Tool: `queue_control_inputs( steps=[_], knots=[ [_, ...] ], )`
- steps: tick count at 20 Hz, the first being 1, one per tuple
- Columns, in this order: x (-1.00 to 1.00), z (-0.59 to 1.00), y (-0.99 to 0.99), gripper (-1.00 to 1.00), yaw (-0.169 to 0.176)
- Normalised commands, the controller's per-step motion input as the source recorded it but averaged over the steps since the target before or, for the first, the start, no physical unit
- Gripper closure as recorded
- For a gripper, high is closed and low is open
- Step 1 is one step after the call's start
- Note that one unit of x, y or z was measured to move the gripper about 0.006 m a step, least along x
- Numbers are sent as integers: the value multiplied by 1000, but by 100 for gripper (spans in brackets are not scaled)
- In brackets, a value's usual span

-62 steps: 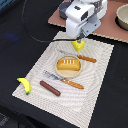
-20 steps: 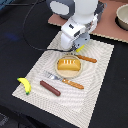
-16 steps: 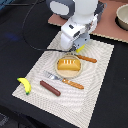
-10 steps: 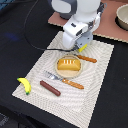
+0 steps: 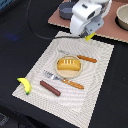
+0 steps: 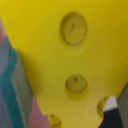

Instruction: Interact with the objects in diverse but meaningful ways.

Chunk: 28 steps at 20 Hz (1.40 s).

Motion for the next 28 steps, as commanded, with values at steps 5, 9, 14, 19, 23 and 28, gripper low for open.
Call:
queue_control_inputs(
  steps=[5,9,14,19,23,28],
  knots=[
    [-970,51,-233,100,16],
    [-914,-108,-426,100,-4],
    [-919,-331,-464,100,-46],
    [-847,-543,-621,100,-34],
    [-804,-629,-691,100,-24],
    [-786,-694,-686,100,-21]
  ],
)
